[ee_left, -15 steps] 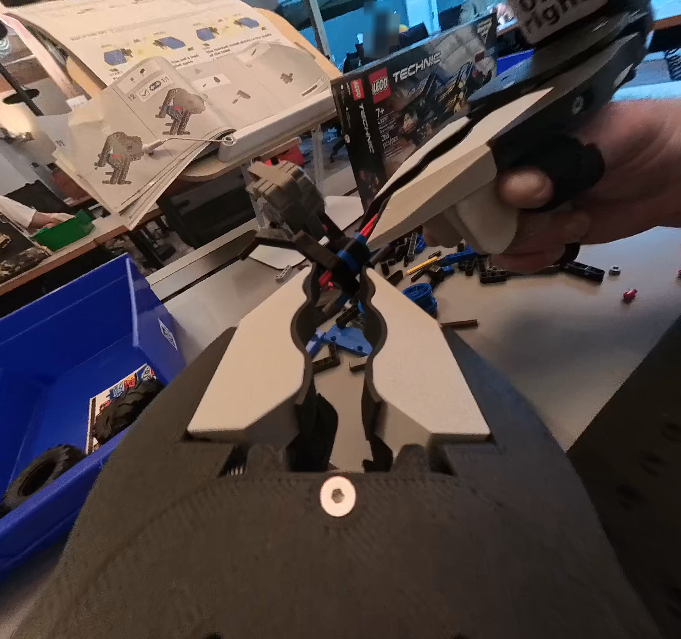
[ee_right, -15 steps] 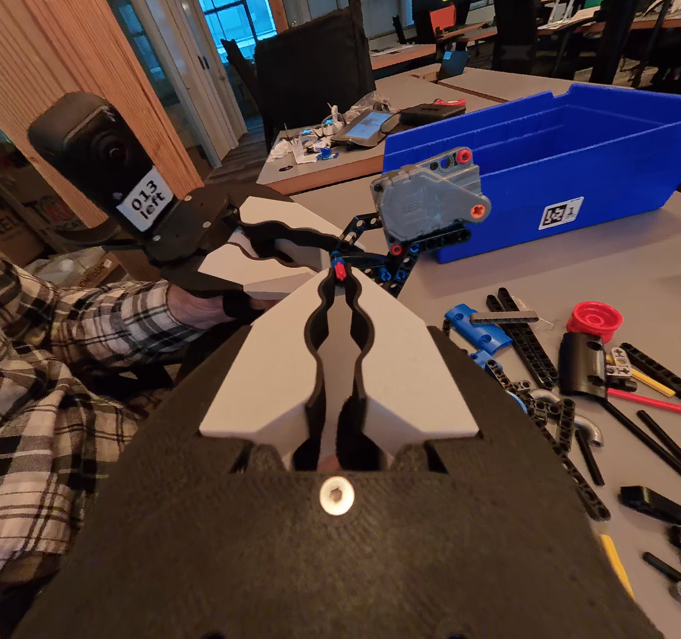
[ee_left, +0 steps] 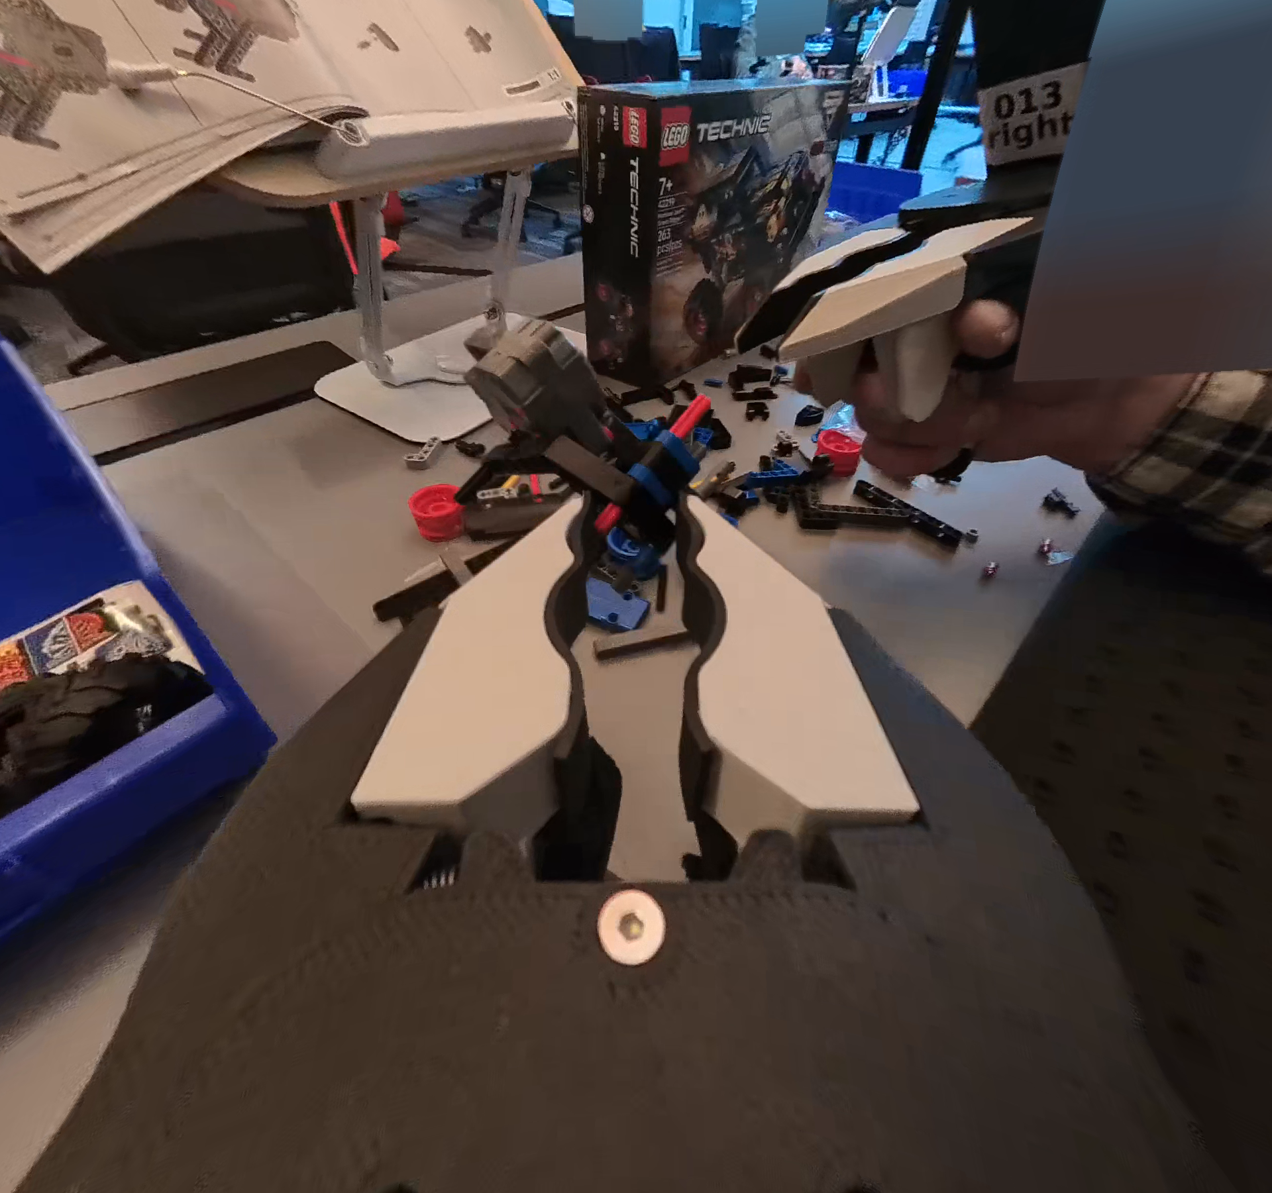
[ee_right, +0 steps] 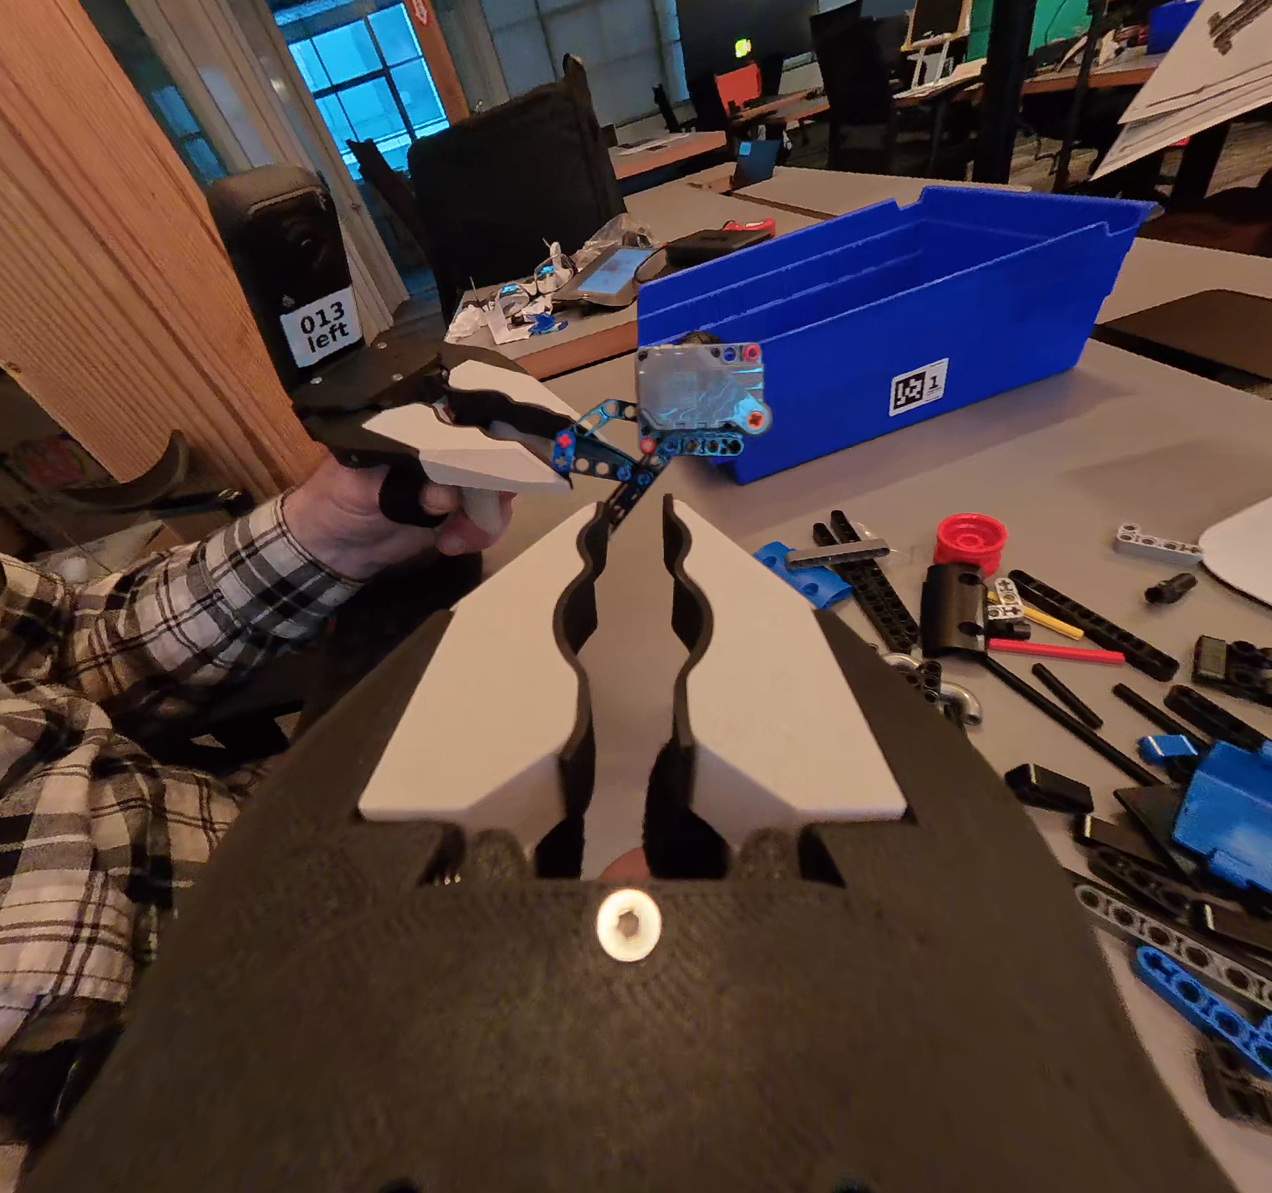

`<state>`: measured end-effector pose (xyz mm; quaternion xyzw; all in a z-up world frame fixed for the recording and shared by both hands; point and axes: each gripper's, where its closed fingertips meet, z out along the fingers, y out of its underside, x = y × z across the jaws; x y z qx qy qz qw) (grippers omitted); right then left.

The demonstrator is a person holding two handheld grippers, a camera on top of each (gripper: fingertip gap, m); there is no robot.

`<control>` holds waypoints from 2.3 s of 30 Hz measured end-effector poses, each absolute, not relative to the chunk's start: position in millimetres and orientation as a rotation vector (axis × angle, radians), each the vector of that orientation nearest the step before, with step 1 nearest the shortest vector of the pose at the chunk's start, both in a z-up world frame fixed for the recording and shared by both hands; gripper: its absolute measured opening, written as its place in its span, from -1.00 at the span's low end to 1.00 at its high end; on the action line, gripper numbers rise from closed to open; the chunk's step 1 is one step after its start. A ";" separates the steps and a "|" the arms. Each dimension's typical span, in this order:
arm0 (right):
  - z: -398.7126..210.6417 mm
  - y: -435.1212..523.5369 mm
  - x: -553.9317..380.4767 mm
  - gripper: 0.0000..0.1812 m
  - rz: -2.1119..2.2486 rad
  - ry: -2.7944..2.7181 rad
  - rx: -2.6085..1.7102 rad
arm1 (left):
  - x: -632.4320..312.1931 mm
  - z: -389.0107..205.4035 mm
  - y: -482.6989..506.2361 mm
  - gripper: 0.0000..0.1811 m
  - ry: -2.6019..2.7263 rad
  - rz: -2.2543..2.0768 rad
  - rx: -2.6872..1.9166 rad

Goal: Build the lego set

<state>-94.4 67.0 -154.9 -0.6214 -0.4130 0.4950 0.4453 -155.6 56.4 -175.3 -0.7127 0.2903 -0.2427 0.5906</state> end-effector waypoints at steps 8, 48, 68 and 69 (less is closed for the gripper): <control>-144.0 61.6 -87.5 -0.81 1.162 -1.060 -1.424 | -164.9 -188.3 51.3 -0.77 0.817 -0.498 -1.750; -169.8 64.0 -93.0 -0.86 0.903 -1.189 -1.425 | -182.8 -251.4 34.1 -0.85 1.059 -0.156 -2.026; -184.8 60.0 -100.3 -0.83 0.831 -1.269 -1.436 | -141.8 -215.0 22.1 -0.73 0.645 -1.325 -1.941; -184.4 59.8 -100.1 -0.83 0.829 -1.269 -1.433 | -147.6 -215.8 29.2 -0.73 0.587 -1.330 -1.960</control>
